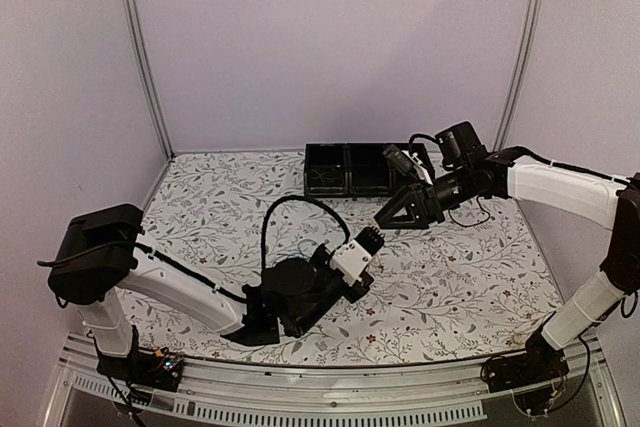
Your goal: Untangle the cables
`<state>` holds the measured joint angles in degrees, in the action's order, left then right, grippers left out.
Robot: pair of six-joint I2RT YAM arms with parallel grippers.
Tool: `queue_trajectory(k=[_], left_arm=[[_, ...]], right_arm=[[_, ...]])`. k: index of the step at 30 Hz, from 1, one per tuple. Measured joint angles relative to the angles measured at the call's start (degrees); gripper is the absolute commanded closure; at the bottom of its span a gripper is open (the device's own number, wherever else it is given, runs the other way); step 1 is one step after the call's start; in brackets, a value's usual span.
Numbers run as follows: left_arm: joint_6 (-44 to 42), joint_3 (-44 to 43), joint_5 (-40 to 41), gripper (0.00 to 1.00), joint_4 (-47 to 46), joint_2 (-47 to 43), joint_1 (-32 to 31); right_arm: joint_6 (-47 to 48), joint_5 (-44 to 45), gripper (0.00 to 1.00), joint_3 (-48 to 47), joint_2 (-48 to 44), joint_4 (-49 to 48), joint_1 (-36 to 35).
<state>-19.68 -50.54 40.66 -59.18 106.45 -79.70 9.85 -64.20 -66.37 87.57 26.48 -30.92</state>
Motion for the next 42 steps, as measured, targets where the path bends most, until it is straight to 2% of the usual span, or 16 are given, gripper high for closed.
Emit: queue_trajectory(k=[5, 7, 12, 15, 17, 24, 32, 42], left_arm=[[1.2, 0.0, -0.6, 1.00, 1.8, 0.0, 0.0], [1.5, 0.0, -0.7, 1.00, 2.1, 0.0, 0.0], [2.4, 0.0, -0.9, 1.00, 3.0, -0.1, 0.2], [2.4, 0.0, -0.8, 1.00, 3.0, -0.1, 0.2], [2.4, 0.0, -0.4, 1.00, 2.9, -0.1, 0.2], [2.3, -0.1, 0.8, 1.00, 2.8, 0.0, 0.2], [2.1, -1.2, 1.0, 1.00, 2.8, 0.0, 0.2], [2.1, -1.3, 1.0, 1.00, 2.9, 0.0, 0.2]], right_arm=[[-1.7, -3.0, 0.65, 0.0, 1.4, -0.6, 0.1], [-2.3, -4.1, 0.67, 0.0, 1.5, -1.1, 0.2], [-3.2, -5.0, 0.67, 0.0, 1.5, -2.2, 0.2], [-3.7, -3.5, 0.53, 0.0, 1.5, -2.6, 0.3], [-4.2, -1.9, 0.50, 0.1, 1.4, -2.7, 0.7], [-4.9, 2.2, 0.51, 0.7, 1.3, -3.0, 3.2], [-4.9, -4.9, 0.54, 1.2, 2.3, -2.6, 3.1], [-5.0, -8.4, 0.64, 1.2, 2.9, -2.3, 2.3]])
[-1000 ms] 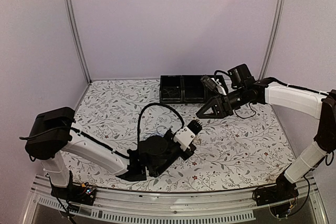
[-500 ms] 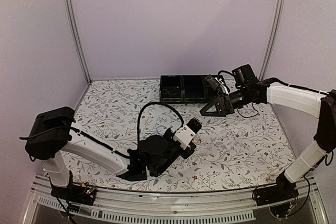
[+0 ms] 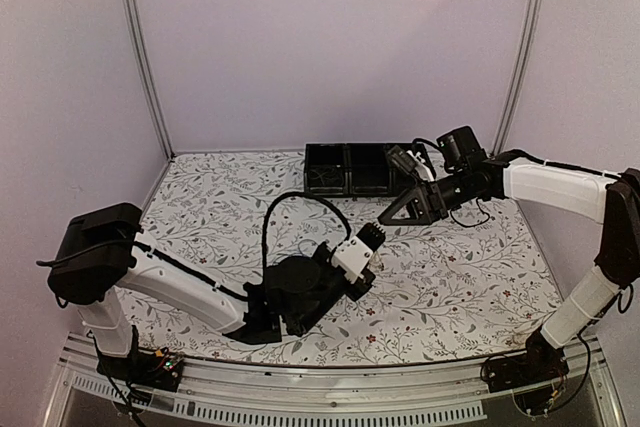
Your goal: Untangle the cables
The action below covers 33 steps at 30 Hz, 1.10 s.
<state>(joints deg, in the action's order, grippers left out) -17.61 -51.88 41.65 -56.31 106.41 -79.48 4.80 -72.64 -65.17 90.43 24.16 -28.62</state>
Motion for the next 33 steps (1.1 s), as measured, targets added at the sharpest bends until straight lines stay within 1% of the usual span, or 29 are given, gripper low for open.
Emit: queue_trajectory(k=[4, 9, 15, 19, 23, 33], left_arm=[[0.0, -0.3, 0.0, 1.00, 0.0, 0.0, 0.0], [0.0, -0.6, 0.0, 1.00, 0.0, 0.0, 0.0], [0.0, -0.7, 0.0, 1.00, 0.0, 0.0, 0.0], [0.0, -0.8, 0.0, 1.00, 0.1, 0.0, 0.1], [0.1, -0.9, -0.2, 1.00, 0.3, 0.1, 0.1], [3.3, -0.9, -1.4, 1.00, 1.4, 0.1, 1.0]], right_arm=[[-0.5, -0.3, 0.70, 0.0, 0.2, -0.2, -0.2], [-1.4, -0.5, 0.74, 0.0, 1.3, -0.9, -0.4], [-2.5, -1.3, 0.87, 0.0, 1.8, -2.0, -0.4], [-2.7, -1.9, 0.91, 0.3, 1.8, -3.2, -0.4], [-3.3, -2.2, 0.99, 1.3, 1.8, -4.8, -0.4], [-3.5, -0.9, 1.00, 4.7, -1.0, -8.7, -0.9]])
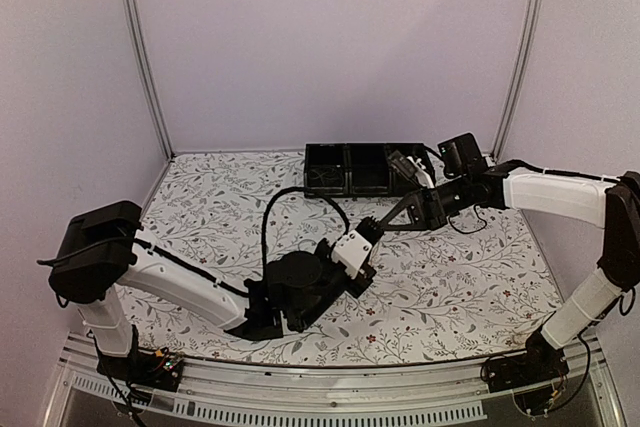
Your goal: Untangle the cables
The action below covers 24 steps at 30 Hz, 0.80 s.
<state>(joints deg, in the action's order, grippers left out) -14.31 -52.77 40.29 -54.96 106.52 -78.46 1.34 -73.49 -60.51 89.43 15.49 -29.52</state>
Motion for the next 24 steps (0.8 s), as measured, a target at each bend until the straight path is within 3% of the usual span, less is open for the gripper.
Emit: queue_trajectory(k=[10, 13, 15, 18, 24], left_arm=[[1.3, -0.5, -0.4, 1.00, 0.1, 0.0, 0.8], [1.3, -0.5, -0.4, 1.00, 0.0, 0.0, 0.8], [1.3, -0.4, -0.4, 1.00, 0.0, 0.0, 0.8], [1.2, -0.4, -0.8, 1.00, 0.0, 0.0, 0.8], [0.7, -0.2, -2.4, 1.00, 0.0, 0.0, 0.8]], right_arm=[[0.9, 2.2, 0.98, 1.0, -2.1, -0.7, -2.1], [-0.3, 2.9, 0.70, 1.0, -2.1, -0.8, -0.6], [-1.7, 3.4, 0.61, 0.9, -2.1, -0.8, 1.2], [-2.4, 4.0, 0.52, 0.8, -2.0, -0.3, 3.6], [-3.3, -0.2, 0.49, 0.1, 0.9, 0.9, 3.5]])
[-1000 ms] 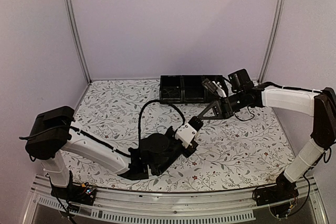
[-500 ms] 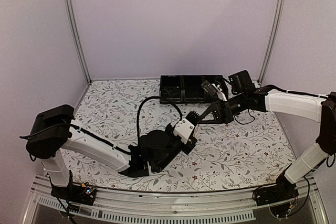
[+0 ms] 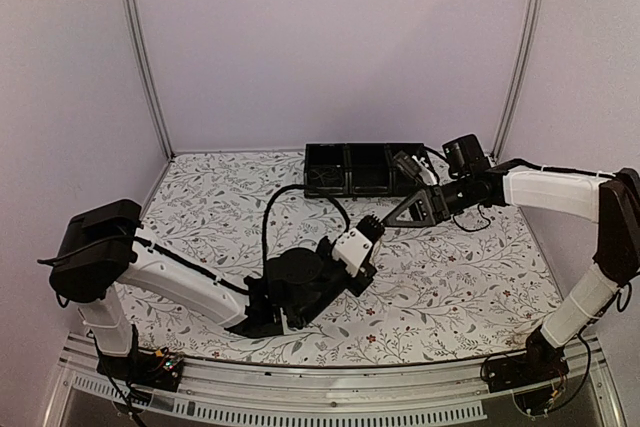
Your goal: Untangle the cables
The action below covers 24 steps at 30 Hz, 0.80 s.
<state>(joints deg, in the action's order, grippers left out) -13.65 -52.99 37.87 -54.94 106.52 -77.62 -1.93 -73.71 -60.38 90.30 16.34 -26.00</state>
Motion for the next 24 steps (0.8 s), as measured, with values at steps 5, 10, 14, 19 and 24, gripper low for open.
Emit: queue_trajectory(k=[5, 10, 14, 19, 24], left_arm=[[-0.3, 0.0, -1.6, 1.00, 0.2, 0.0, 0.0], [-0.3, 0.0, -2.9, 1.00, 0.6, 0.0, 0.0], [-0.3, 0.0, -3.3, 1.00, 0.9, 0.0, 0.0], [-0.2, 0.0, -3.9, 1.00, 0.9, 0.0, 0.0], [-0.2, 0.0, -4.0, 1.00, 0.9, 0.0, 0.0]], right_arm=[[0.2, -3.1, 0.53, -1.1, 2.1, 1.7, -1.8], [-0.7, -6.0, 0.64, -1.5, 3.0, 1.3, -2.5], [-2.0, -8.0, 0.73, -1.6, 3.3, 0.1, -2.5], [-3.6, -8.8, 0.85, -1.5, 3.3, -2.4, -2.5], [-4.9, -8.9, 0.94, -1.3, 3.3, -5.1, -2.5]])
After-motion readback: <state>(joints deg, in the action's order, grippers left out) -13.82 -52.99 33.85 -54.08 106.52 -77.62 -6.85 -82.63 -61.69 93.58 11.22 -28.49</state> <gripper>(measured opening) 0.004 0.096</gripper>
